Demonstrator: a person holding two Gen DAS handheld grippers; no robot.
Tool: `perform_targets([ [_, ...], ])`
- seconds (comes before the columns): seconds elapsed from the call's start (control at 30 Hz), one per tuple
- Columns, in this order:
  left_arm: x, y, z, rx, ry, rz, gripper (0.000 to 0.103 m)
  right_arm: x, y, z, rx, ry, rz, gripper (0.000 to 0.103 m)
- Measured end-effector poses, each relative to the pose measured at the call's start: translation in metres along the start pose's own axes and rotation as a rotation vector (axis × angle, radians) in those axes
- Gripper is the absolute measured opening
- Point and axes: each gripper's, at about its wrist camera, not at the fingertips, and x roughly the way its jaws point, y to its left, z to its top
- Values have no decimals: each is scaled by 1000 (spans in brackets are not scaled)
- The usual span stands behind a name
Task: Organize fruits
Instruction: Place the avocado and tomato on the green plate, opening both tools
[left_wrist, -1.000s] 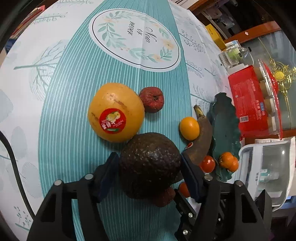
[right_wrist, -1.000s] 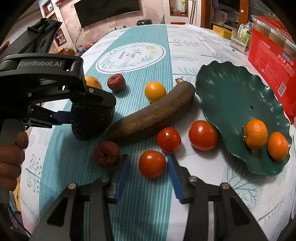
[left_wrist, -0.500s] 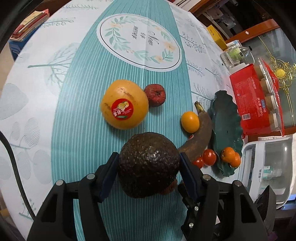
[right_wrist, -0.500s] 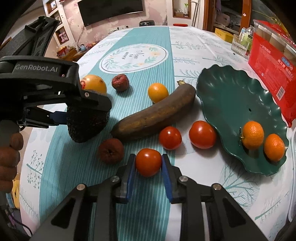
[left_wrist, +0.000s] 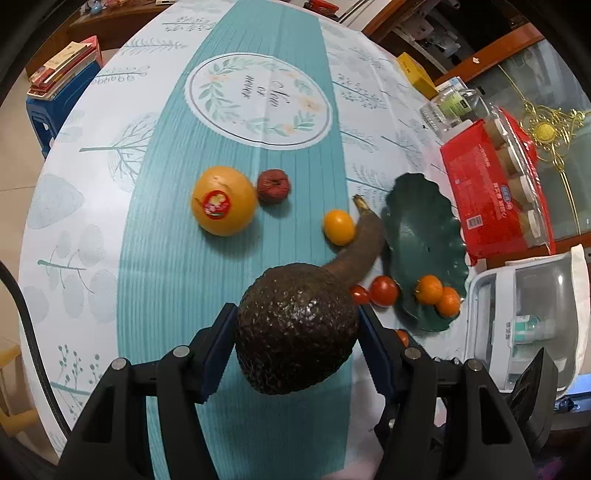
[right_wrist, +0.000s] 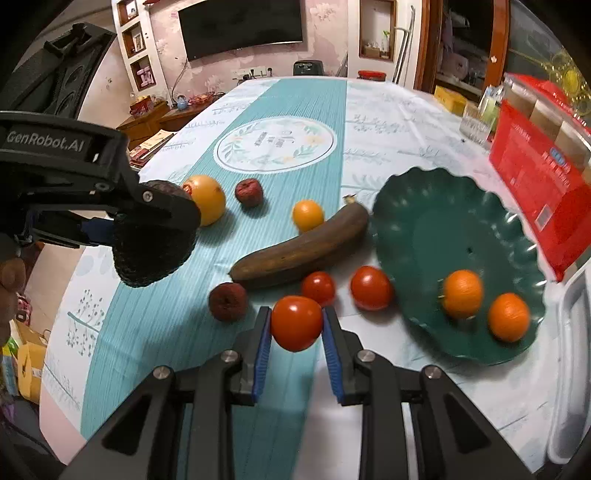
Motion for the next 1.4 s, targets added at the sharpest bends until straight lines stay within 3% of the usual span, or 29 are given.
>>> perform_targets([
  [0.3, 0, -48, -8, 13, 8, 9, 63, -29, -45, 3, -31, -46, -27, 27],
  [0.83, 18, -153, 9, 112, -5, 16, 63, -56, -142, 20, -29, -115, -96, 27],
  [1.17, 45, -193, 30, 135, -27, 32, 63, -39, -182, 24, 25, -117, -65, 27],
  [1.4, 83, -201, 43, 144, -9, 30, 63, -9, -204, 12, 99, -51, -35, 27],
])
